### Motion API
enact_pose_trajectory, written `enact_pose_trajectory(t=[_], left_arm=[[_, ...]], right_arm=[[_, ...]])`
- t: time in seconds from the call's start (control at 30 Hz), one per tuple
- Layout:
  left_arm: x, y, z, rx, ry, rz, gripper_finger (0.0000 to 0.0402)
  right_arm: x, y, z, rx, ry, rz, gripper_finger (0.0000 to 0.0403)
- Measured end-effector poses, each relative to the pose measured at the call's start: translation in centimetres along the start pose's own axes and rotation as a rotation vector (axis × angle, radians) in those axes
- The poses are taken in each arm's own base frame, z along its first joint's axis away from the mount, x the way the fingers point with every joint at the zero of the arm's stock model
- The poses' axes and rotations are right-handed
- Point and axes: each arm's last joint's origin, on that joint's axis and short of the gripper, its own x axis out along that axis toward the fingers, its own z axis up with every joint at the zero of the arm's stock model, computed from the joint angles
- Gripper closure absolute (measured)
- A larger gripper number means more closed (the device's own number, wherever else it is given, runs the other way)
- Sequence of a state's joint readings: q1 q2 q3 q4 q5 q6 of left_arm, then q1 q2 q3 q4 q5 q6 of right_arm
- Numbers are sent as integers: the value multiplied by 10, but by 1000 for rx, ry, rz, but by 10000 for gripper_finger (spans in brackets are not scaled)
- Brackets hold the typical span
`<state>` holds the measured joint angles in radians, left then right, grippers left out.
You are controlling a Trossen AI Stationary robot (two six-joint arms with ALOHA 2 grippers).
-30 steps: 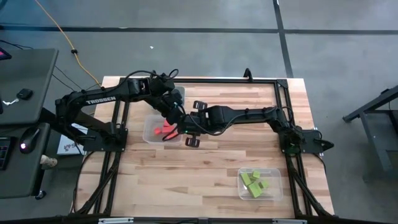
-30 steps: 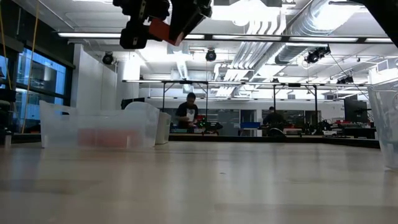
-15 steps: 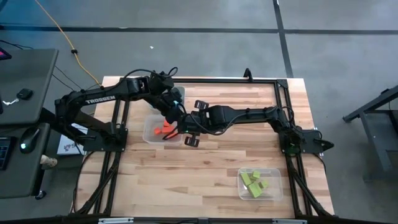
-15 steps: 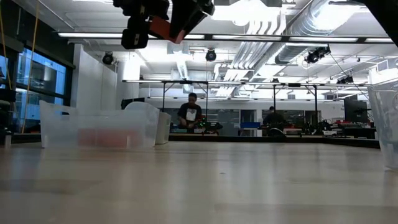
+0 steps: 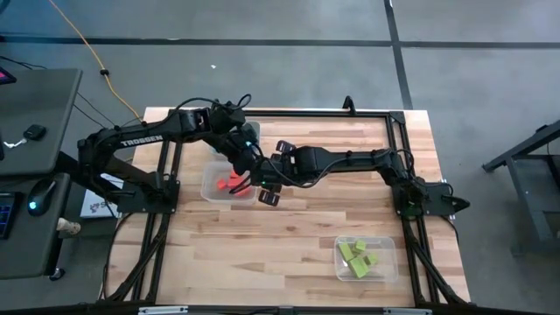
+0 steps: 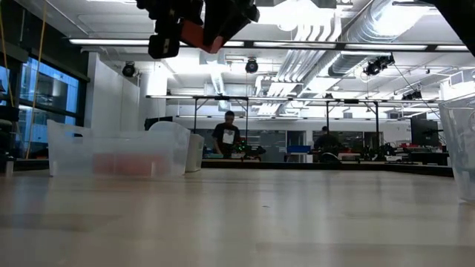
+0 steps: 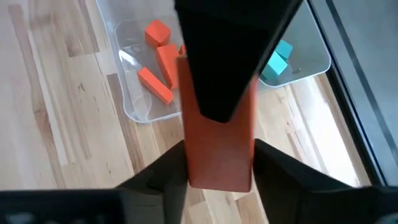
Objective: Sort & place blocks by color
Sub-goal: Put the orange block into the top transparent bin
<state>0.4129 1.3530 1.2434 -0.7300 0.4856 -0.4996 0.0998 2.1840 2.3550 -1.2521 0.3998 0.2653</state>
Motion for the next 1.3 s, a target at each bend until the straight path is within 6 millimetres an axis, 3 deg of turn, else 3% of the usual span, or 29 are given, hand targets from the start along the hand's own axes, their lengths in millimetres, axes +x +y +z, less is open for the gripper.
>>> enact_pose_trajectory(t=[0.2, 0.37, 0.63, 0.93, 1.3], left_arm=[[1, 0, 0, 18, 5, 2, 319], [0, 3, -3, 3, 20, 60, 319], [0, 9, -11, -1, 79, 149, 319], [-7, 25, -35, 6, 260, 450, 319], [10, 54, -60, -18, 349, 617, 319]], right_arm=[[-2, -1, 1, 7, -7, -1, 176], [-2, -1, 0, 3, 0, -4, 145], [-2, -3, 0, 4, 0, -10, 140], [-1, -5, -2, -5, 19, -28, 139], [3, -13, 0, 38, 25, -36, 139]])
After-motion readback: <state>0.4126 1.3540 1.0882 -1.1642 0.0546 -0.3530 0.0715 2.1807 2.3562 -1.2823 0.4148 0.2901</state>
